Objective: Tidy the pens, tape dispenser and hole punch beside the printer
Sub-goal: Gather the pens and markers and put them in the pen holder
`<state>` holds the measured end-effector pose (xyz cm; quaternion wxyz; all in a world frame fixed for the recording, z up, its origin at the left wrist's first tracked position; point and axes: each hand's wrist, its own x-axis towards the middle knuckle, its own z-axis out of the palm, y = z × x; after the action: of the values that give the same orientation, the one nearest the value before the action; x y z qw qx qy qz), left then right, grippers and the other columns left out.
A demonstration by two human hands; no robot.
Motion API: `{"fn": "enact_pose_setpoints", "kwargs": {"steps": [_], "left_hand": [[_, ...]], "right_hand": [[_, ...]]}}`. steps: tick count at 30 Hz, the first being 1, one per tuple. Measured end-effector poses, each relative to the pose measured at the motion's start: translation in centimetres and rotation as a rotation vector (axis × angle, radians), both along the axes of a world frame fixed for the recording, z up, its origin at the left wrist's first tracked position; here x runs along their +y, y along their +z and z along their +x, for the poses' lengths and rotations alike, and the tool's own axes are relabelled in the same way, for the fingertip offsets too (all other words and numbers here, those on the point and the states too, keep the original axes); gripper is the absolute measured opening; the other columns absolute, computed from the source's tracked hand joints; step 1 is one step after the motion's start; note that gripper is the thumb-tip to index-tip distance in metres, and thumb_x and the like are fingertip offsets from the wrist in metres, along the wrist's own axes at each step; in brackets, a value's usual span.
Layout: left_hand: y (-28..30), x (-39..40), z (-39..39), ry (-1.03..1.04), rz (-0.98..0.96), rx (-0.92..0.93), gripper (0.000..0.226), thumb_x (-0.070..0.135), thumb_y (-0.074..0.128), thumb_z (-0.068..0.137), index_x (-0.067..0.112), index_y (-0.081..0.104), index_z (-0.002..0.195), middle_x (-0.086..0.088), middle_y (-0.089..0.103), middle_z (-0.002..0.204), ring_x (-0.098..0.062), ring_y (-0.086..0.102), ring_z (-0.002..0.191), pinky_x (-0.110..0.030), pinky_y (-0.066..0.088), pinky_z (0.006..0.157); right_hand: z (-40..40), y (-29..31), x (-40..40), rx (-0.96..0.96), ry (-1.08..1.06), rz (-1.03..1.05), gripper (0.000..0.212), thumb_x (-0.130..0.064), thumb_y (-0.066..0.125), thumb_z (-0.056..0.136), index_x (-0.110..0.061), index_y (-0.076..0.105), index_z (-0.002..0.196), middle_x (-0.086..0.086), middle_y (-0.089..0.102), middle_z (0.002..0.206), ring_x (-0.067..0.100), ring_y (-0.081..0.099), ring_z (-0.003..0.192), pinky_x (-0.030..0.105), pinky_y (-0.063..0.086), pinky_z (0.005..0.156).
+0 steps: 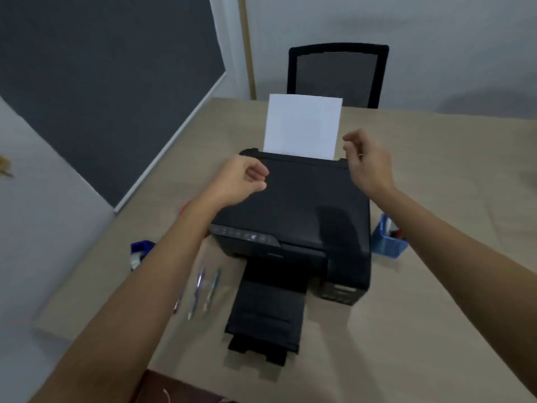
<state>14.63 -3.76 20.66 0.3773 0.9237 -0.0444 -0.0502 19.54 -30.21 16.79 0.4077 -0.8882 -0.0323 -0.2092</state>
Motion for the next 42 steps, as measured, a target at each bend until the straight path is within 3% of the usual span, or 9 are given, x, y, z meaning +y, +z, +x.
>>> {"fn": "enact_pose_setpoints", "kwargs": {"steps": [3, 9, 13, 17, 24, 29, 32, 37, 42], "left_hand": [[-3.8, 10.6, -2.7, 0.121, 0.103, 0.091, 0.018, 0.007, 0.069, 0.08, 0.009, 0.072, 0.098, -0.011, 0.074, 0.095, -0.023, 0.069, 0.089, -0.032, 0.056, 0.083], [-16.7, 20.7, -8.4, 0.153, 0.179, 0.341, 0.019, 0.008, 0.056, 0.089, 0.001, 0.068, 0.102, -0.018, 0.071, 0.108, -0.028, 0.066, 0.099, -0.027, 0.047, 0.08], [-22.4, 20.5, -10.2, 0.197, 0.284, 0.439, 0.031, 0.009, 0.048, 0.092, -0.001, 0.048, 0.121, -0.022, 0.049, 0.128, -0.038, 0.057, 0.113, -0.04, 0.048, 0.086], [-25.2, 20.5, -10.0, 0.257, 0.36, 0.436, 0.033, 0.009, 0.046, 0.095, 0.002, 0.041, 0.127, -0.018, 0.047, 0.133, -0.032, 0.056, 0.118, -0.041, 0.051, 0.095], [-27.1, 20.4, -9.8, 0.362, 0.25, 0.366, 0.023, 0.008, 0.034, 0.098, 0.002, 0.042, 0.119, -0.019, 0.063, 0.117, -0.031, 0.064, 0.102, -0.034, 0.045, 0.071], [-27.4, 19.2, -9.3, 0.315, 0.137, 0.407, 0.033, 0.021, 0.054, 0.092, 0.003, 0.049, 0.119, -0.018, 0.062, 0.116, -0.033, 0.063, 0.106, -0.039, 0.05, 0.083], [-27.5, 18.7, -9.2, 0.247, 0.242, 0.398, 0.038, 0.025, 0.06, 0.089, 0.004, 0.051, 0.12, -0.016, 0.059, 0.118, -0.03, 0.061, 0.108, -0.037, 0.05, 0.086], [-27.6, 19.4, -9.4, 0.171, 0.469, 0.352, 0.031, 0.013, 0.042, 0.096, 0.002, 0.051, 0.124, -0.017, 0.054, 0.126, -0.029, 0.057, 0.111, -0.035, 0.047, 0.096], [-23.9, 20.6, -9.6, 0.263, 0.079, 0.338, 0.027, 0.008, 0.038, 0.098, -0.003, 0.052, 0.118, -0.03, 0.064, 0.107, -0.042, 0.063, 0.096, -0.048, 0.051, 0.084]], "right_hand": [[-1.8, 0.6, 9.6, -0.022, 0.104, 0.036, 0.018, -0.017, 0.048, 0.095, -0.014, 0.06, 0.109, 0.001, 0.065, 0.083, 0.014, 0.057, 0.067, 0.007, 0.04, 0.057], [-7.6, -4.7, 27.6, 0.13, 0.44, -0.084, 0.017, -0.002, 0.053, 0.091, 0.0, 0.062, 0.106, 0.017, 0.069, 0.087, 0.028, 0.064, 0.077, 0.033, 0.049, 0.073], [-10.4, -10.9, 33.1, 0.45, 0.452, -0.285, 0.022, -0.005, 0.049, 0.091, -0.001, 0.061, 0.11, 0.022, 0.069, 0.098, 0.037, 0.066, 0.09, 0.043, 0.054, 0.081], [-12.1, -16.8, 33.4, 0.857, 0.339, -0.579, 0.025, -0.006, 0.047, 0.095, -0.001, 0.057, 0.117, 0.02, 0.064, 0.116, 0.033, 0.063, 0.108, 0.041, 0.055, 0.091], [-12.2, -20.8, 33.7, 1.064, 0.07, -0.465, 0.028, -0.022, 0.052, 0.095, -0.002, 0.067, 0.107, 0.017, 0.07, 0.107, 0.028, 0.07, 0.089, 0.038, 0.06, 0.083], [-11.6, -21.6, 33.8, 1.144, 0.035, -0.366, 0.037, -0.012, 0.071, 0.083, 0.004, 0.063, 0.116, 0.021, 0.066, 0.116, 0.034, 0.068, 0.104, 0.043, 0.058, 0.088], [-11.8, -21.0, 33.2, 1.146, 0.049, -0.37, 0.033, -0.016, 0.065, 0.089, 0.003, 0.062, 0.115, 0.019, 0.067, 0.116, 0.03, 0.067, 0.104, 0.038, 0.058, 0.089], [-13.2, -16.2, 32.3, 1.08, 0.24, -0.369, 0.035, -0.022, 0.048, 0.096, 0.003, 0.055, 0.119, 0.023, 0.064, 0.117, 0.035, 0.065, 0.105, 0.044, 0.056, 0.088], [-15.1, -6.6, 26.4, 0.91, 0.518, -0.061, 0.012, -0.023, 0.042, 0.098, -0.022, 0.046, 0.087, 0.002, 0.072, 0.083, 0.0, 0.068, 0.066, 0.025, 0.052, 0.058]]}}
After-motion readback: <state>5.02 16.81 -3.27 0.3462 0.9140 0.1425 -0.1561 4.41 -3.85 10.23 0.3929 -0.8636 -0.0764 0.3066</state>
